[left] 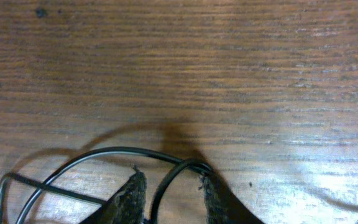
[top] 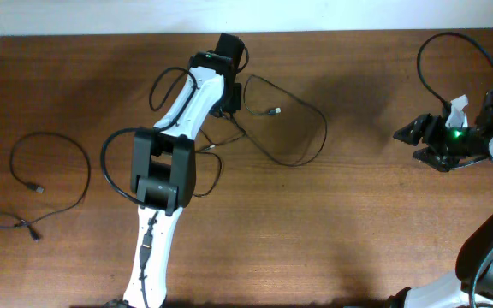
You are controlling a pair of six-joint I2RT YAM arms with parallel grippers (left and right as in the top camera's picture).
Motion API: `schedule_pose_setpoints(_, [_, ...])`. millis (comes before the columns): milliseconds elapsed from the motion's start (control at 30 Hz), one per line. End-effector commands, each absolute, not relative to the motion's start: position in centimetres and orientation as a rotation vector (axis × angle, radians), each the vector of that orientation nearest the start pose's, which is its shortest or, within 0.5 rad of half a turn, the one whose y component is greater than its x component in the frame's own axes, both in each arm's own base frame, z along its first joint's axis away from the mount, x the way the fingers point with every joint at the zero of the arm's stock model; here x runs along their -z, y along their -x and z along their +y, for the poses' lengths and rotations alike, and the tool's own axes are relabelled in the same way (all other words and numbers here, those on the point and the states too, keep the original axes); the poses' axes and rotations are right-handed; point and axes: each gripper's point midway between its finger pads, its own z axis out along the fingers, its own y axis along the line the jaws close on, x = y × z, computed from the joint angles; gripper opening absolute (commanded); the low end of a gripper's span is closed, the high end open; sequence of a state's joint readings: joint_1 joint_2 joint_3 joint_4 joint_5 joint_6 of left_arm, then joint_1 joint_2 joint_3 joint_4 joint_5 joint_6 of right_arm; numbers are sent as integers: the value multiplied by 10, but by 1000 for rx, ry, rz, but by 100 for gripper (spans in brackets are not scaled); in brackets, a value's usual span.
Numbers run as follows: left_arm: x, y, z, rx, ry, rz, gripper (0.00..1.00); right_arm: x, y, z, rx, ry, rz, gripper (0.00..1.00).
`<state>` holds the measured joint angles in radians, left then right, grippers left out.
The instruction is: Untangle cables
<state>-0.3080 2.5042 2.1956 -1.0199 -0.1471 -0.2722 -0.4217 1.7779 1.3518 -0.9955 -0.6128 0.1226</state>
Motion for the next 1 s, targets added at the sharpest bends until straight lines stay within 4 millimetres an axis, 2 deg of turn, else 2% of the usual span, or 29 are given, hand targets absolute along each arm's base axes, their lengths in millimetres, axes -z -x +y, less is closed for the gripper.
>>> schedule_pose_setpoints(0, [-14,-528,-139,-99,-13,2859,24,-117,-366,-58,-799,-656,2703,75])
schedule_pose_setpoints(100, [-13,-527,-138,-110,-13,2864,0,-117,-366,-58,-800,-656,2703,74])
schedule_pose_setpoints(167, [-17,-527,-138,-110,-13,2859,0,-117,-366,-57,-803,-655,2702,74])
schedule_pose_setpoints(233, [-56,-527,-147,-22,-57,2839,0,-126,-362,-42,-928,-600,2683,69])
schedule_pose_setpoints(267, [-89,-526,-164,109,-163,2801,0,-137,-361,-29,-1021,-517,2654,68])
schedule_pose_setpoints(300, [-134,-522,-185,284,-291,2732,0,-150,-361,-15,-1079,-442,2621,67])
schedule_pose_setpoints(333, [-180,-512,-204,450,-377,2652,0,-162,-361,-5,-1074,-387,2607,68])
schedule_pose_setpoints(367, [-213,-501,-216,566,-438,2590,0,-175,-362,4,-1060,-324,2590,68])
schedule_pose_setpoints(400, [-234,-492,-222,631,-472,2551,0,-184,-363,11,-1050,-282,2578,68])
schedule_pose_setpoints(433, [-260,-481,-225,677,-488,2511,0,-205,-364,25,-1030,-189,2545,69])
schedule_pose_setpoints(467, [-274,-472,-223,682,-491,2495,0,-221,-365,35,-1019,-127,2520,72])
schedule_pose_setpoints(533, [-289,-458,-222,708,-497,2491,0,-252,-365,62,-1017,-19,2473,73])
schedule_pose_setpoints(600, [-294,-443,-233,837,-528,2497,0,-272,-365,91,-1037,81,2447,73])
schedule_pose_setpoints(633, [-294,-436,-236,886,-535,2512,0,-282,-366,109,-1051,141,2422,73])
schedule_pose_setpoints(733, [-291,-432,-235,889,-522,2538,0,-304,-373,143,-1105,179,2357,72])
schedule_pose_setpoints(867, [-294,-430,-238,935,-500,2542,0,-308,-370,186,-1116,283,2335,68])
schedule_pose_setpoints(933, [-298,-425,-245,1006,-520,2526,0,-299,-375,193,-1055,242,2372,67])
schedule_pose_setpoints(967, [-302,-421,-249,1057,-534,2513,0,-298,-375,204,-1049,277,2362,66])
